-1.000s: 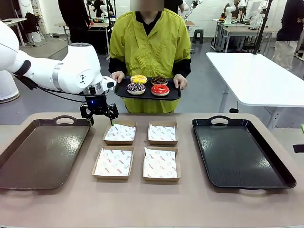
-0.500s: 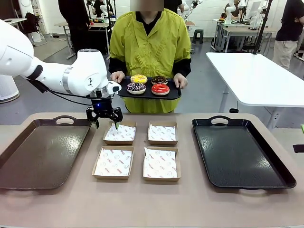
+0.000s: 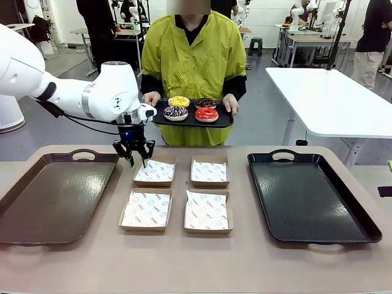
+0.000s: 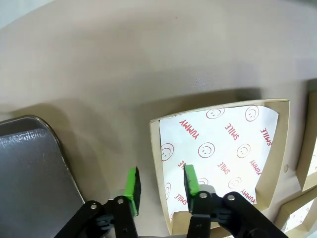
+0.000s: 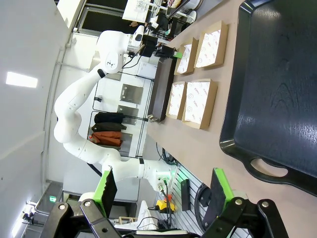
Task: Individually package the donuts and arrange them on the tray.
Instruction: Pick up one Paper togo box.
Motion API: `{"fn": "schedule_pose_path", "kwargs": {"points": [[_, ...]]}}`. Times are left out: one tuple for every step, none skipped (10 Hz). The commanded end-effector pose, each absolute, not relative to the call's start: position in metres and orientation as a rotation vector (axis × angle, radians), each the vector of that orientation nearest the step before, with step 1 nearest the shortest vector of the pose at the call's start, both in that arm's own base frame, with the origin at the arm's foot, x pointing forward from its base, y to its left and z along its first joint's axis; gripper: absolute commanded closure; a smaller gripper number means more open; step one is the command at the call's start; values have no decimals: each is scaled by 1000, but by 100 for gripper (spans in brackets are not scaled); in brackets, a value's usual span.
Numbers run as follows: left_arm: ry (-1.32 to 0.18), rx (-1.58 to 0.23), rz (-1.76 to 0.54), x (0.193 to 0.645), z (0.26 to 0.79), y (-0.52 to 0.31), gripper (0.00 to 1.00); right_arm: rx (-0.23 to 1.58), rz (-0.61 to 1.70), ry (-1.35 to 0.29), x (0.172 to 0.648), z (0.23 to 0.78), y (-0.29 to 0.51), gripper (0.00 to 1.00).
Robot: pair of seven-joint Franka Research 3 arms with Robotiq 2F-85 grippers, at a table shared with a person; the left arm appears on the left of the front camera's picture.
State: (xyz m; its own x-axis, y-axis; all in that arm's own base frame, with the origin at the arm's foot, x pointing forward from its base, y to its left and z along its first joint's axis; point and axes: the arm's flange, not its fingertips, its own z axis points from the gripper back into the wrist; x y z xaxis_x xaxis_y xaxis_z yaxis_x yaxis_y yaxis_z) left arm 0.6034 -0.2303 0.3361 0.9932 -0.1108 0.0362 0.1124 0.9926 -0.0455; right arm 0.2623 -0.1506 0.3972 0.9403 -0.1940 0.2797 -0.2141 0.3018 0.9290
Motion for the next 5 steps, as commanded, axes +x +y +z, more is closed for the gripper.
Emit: {"fn": "schedule_pose_path", "kwargs": {"points": [[2, -64, -126, 612, 335, -230, 91, 1282, 21, -382, 263, 398, -150, 0], [9, -66, -127, 612, 333, -229, 100, 1282, 21, -382, 263, 398, -150, 0], [9, -65, -126, 612, 334, -229, 100, 1282, 21, -382, 263, 398, -150, 0], [4, -66, -126, 611, 336, -228, 100, 1282, 21, -382, 263, 398, -150, 0], [-1, -66, -124, 610, 338, -227, 100, 1282, 21, -382, 263, 398, -150, 0]]}}
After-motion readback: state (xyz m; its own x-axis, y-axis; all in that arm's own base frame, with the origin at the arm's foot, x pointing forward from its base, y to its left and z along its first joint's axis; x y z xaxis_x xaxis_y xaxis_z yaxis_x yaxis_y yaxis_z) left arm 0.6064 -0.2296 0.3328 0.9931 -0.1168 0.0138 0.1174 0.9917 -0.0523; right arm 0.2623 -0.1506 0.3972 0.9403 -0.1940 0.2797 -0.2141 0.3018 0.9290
